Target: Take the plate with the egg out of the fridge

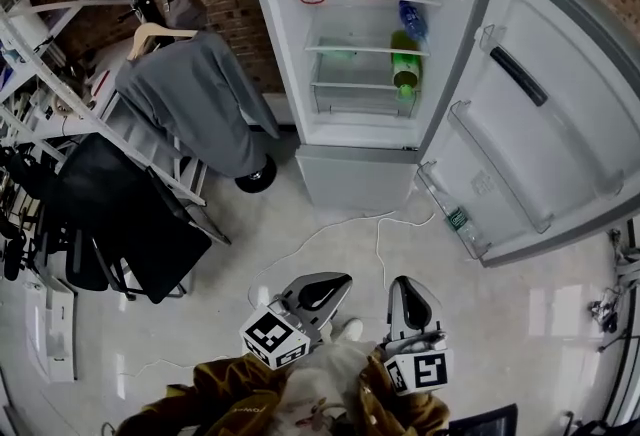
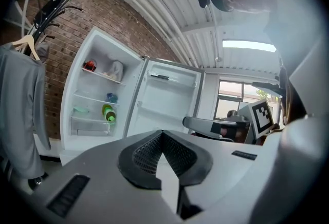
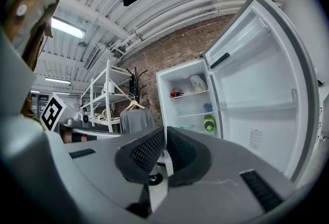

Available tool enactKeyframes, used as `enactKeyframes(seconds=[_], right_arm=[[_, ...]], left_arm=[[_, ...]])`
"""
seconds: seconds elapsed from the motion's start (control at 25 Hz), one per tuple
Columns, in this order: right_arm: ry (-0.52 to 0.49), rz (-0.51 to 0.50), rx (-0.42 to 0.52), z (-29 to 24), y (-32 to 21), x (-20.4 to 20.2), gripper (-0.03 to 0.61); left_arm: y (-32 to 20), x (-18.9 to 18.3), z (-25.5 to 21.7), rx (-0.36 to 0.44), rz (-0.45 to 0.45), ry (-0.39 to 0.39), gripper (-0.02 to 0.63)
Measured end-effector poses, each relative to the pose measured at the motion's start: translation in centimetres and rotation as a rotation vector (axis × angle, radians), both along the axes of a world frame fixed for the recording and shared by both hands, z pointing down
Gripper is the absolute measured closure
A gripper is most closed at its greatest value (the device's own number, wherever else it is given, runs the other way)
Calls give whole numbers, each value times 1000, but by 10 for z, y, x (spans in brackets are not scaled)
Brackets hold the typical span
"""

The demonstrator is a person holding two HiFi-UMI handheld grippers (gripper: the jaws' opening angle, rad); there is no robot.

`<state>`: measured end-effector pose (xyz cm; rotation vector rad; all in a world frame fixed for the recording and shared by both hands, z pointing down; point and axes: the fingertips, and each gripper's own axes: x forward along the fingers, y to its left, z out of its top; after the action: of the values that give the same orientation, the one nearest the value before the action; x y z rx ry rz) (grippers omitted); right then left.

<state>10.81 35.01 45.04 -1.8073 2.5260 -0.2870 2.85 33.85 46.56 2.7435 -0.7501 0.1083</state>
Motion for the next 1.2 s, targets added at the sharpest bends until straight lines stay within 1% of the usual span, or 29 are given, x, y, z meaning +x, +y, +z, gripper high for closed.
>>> enactKeyframes(seconds=[0.12,0.24,0.36,0.56,0.68,0.92,1.0,1.04,1.12,1.2], right_arm=[[-17,-5,-1,2,-3,6,572],[-22,-20,-15,3,-7,7,572],[-23,-42,-31,5,-17,4,572],[-7,-46,-32,11,-46,-4,572],[-49,-50,-34,8,-68,-14,572],[-45,-49,-6,-8,-135,-31,572],[-65,-24,-12,-14,-159,-33,572],[-86,-13,-18,-17,-171,-35,572],[-123,-21,-8,-24,-195,-45,572],[-121,-33,-4,-24,-219,-59,572]], left_arm=[[8,10,7,-1,9,-26,618],[7,13,6,-7,6,-31,618],[-7,9,4,-4,-8,-25,618],[-39,10,13,-17,13,-9,618],[-65,12,12,-20,39,5,618],[-139,6,0,-16,77,33,618],[-161,3,-5,-12,91,40,618],[-170,0,-7,-12,97,45,618],[-192,-10,-8,-16,104,52,618],[-217,-25,-3,-21,96,59,618]])
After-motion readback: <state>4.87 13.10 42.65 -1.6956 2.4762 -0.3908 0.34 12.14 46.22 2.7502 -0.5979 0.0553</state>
